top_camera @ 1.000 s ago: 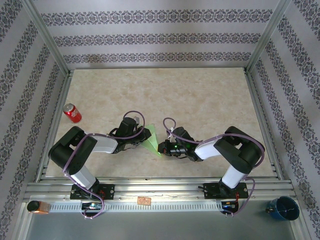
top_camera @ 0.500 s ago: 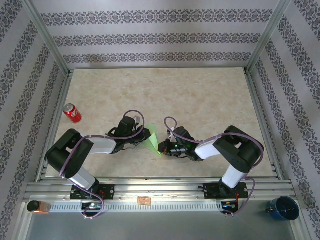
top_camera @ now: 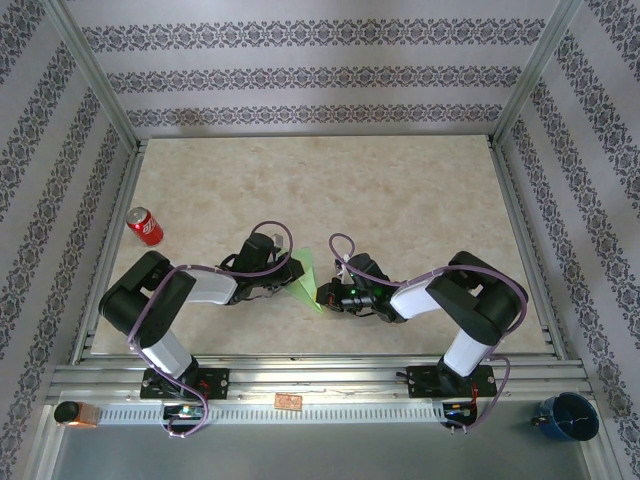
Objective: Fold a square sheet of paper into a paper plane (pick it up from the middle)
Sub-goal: Fourth fold the wing at the center of the table.
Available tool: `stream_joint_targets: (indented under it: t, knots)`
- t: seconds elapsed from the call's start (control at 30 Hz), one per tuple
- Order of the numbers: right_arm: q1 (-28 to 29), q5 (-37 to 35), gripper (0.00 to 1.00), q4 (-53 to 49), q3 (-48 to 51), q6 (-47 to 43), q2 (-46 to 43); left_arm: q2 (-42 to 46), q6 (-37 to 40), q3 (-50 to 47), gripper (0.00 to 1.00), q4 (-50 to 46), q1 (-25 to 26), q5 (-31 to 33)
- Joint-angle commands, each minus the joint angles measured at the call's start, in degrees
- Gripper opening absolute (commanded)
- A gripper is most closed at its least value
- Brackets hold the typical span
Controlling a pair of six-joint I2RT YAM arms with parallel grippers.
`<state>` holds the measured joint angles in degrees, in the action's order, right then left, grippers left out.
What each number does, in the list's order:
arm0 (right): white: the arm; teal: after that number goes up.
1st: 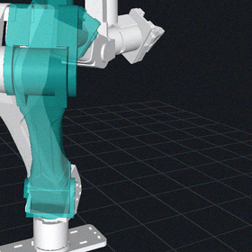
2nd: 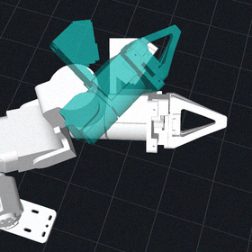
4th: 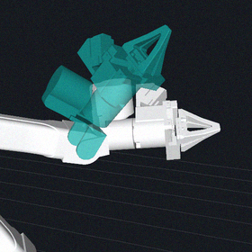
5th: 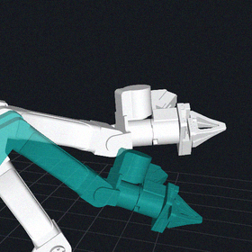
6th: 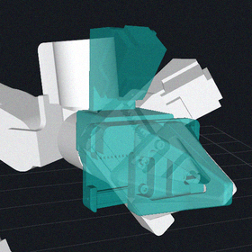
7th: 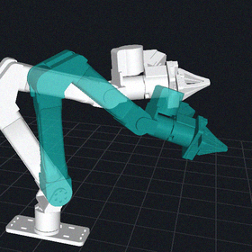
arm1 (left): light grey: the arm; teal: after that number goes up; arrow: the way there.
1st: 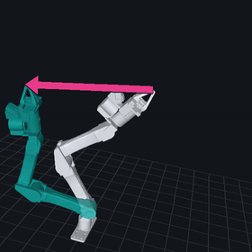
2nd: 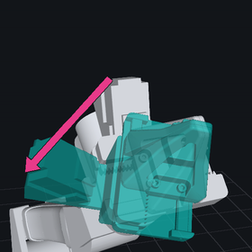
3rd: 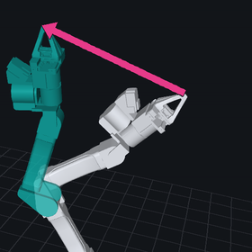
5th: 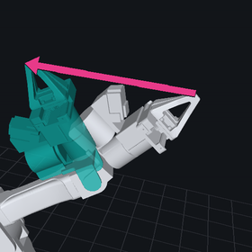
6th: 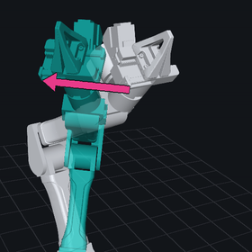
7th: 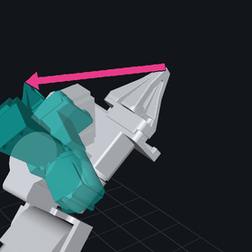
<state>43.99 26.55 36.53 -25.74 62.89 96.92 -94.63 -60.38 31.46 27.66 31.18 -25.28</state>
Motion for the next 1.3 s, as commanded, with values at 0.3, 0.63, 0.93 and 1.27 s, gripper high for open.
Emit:
stream_joint_targets:
  t: [0.3,0.63,0.93,1.27]
  knots:
    - [-0.45,-1.76,0.0,-3.05,1.28,-0.18,2.65,-1.32,0.34,1.75,0.07,-2.07,0.87,1.87]
    - [-0.57,-1.33,0.01,-2.96,1.19,-0.18,2.92,-2.67,0.95,2.99,0.07,-2.66,0.88,1.83]
    - [-0.57,-0.99,0.01,-3.03,0.87,-0.22,3.27,-3.78,1.05,2.85,0.06,-2.28,0.82,1.78]
    - [-0.57,-0.99,0.04,-2.87,0.82,0.04,3.1,-5.38,0.98,2.95,0.06,-1.6,0.83,1.36]
